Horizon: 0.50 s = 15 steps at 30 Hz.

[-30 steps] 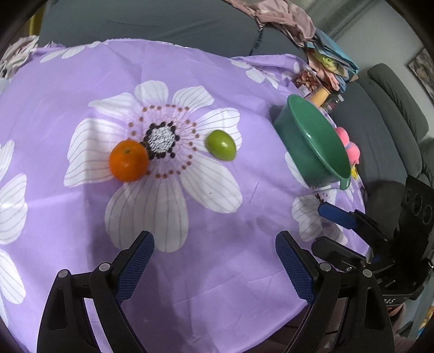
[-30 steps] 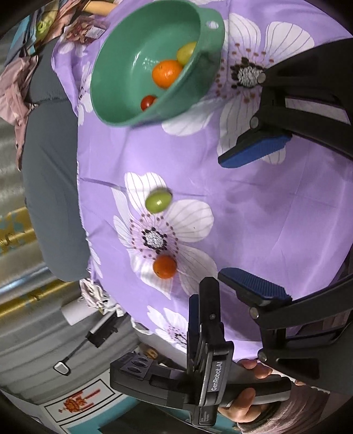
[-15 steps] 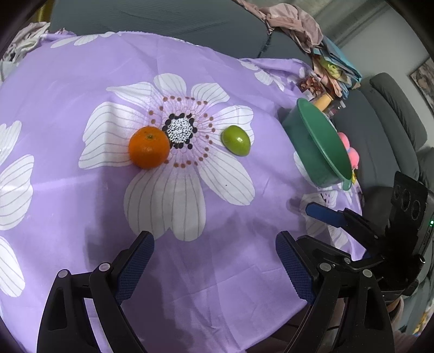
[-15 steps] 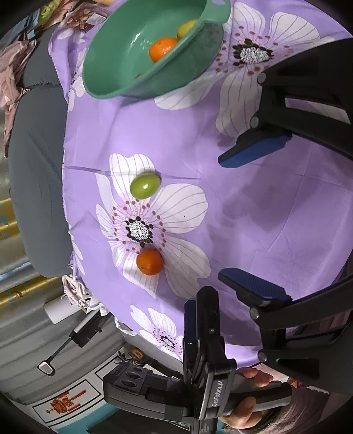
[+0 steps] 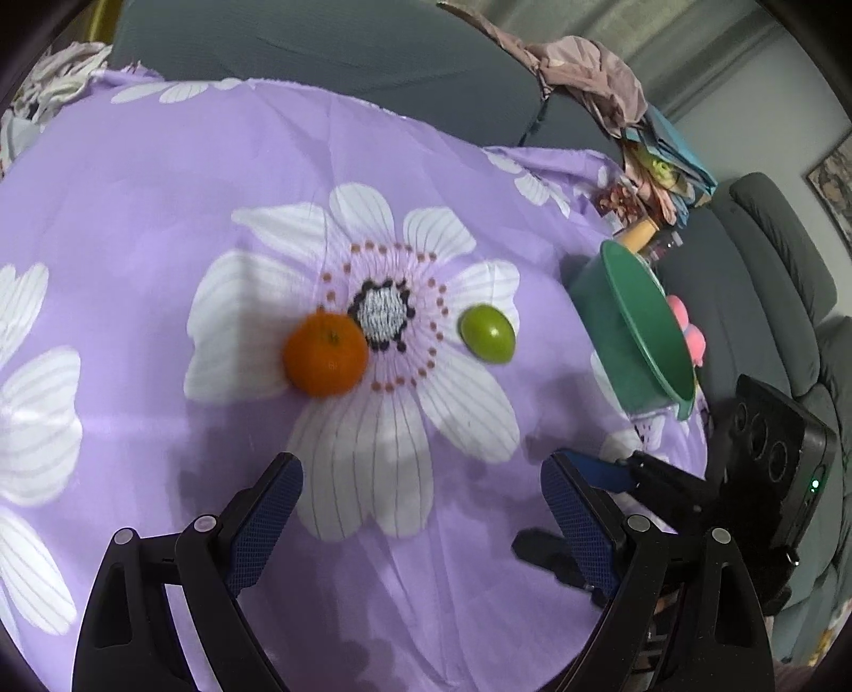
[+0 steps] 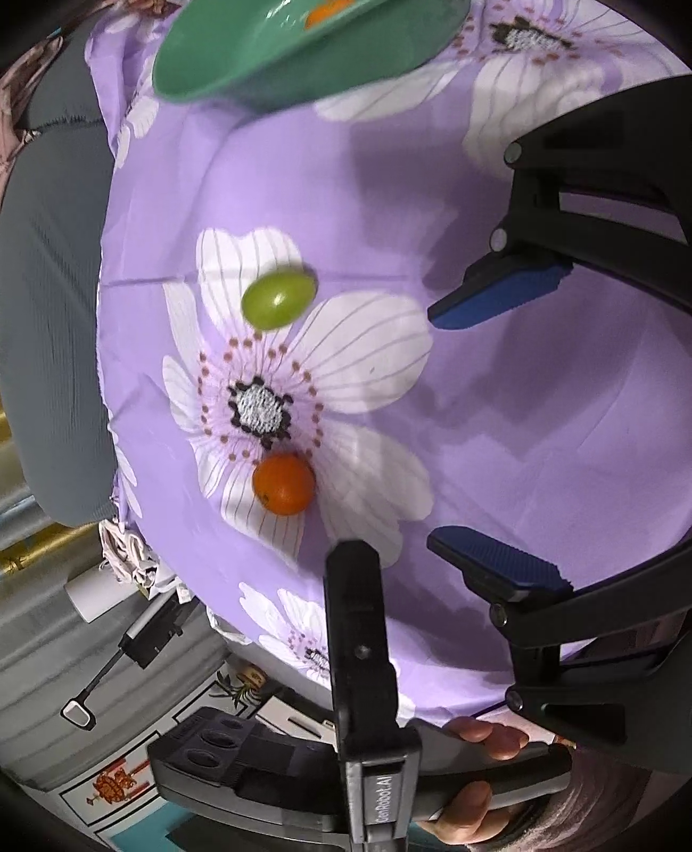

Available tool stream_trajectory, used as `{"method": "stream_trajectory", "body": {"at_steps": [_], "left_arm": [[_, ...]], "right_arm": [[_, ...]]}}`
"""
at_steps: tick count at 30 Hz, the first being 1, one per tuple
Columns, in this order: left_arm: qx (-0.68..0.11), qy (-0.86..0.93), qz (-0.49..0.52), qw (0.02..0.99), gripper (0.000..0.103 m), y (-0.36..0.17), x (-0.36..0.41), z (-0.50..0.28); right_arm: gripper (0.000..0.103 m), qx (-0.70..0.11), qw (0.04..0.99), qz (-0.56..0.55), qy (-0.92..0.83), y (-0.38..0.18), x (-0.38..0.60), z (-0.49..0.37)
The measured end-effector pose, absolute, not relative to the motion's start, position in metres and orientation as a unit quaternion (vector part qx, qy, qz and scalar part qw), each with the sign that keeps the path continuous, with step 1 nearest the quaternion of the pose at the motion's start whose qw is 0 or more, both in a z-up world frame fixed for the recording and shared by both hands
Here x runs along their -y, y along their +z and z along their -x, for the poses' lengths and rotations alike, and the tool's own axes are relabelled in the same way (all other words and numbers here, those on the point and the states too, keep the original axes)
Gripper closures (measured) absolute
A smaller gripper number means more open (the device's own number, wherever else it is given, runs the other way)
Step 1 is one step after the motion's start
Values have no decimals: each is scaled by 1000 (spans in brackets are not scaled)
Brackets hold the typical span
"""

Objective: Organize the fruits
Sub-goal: 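Move both tools back toward the orange and green plum on the cloth, then grasp the orange with the left tool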

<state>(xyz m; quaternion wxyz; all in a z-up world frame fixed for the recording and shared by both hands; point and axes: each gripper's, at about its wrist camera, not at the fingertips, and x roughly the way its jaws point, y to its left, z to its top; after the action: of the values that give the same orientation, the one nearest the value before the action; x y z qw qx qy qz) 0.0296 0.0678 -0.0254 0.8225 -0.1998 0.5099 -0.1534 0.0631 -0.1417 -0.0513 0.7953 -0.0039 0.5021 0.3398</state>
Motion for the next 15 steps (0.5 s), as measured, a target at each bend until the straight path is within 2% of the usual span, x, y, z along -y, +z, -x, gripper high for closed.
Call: {"method": "stream_trajectory", "body": {"at_steps": [15], "left_arm": [[-519, -169, 218, 809, 12, -30, -85, -84]], "right_arm": [[26, -502, 773, -47, 387, -58, 97, -103]]}}
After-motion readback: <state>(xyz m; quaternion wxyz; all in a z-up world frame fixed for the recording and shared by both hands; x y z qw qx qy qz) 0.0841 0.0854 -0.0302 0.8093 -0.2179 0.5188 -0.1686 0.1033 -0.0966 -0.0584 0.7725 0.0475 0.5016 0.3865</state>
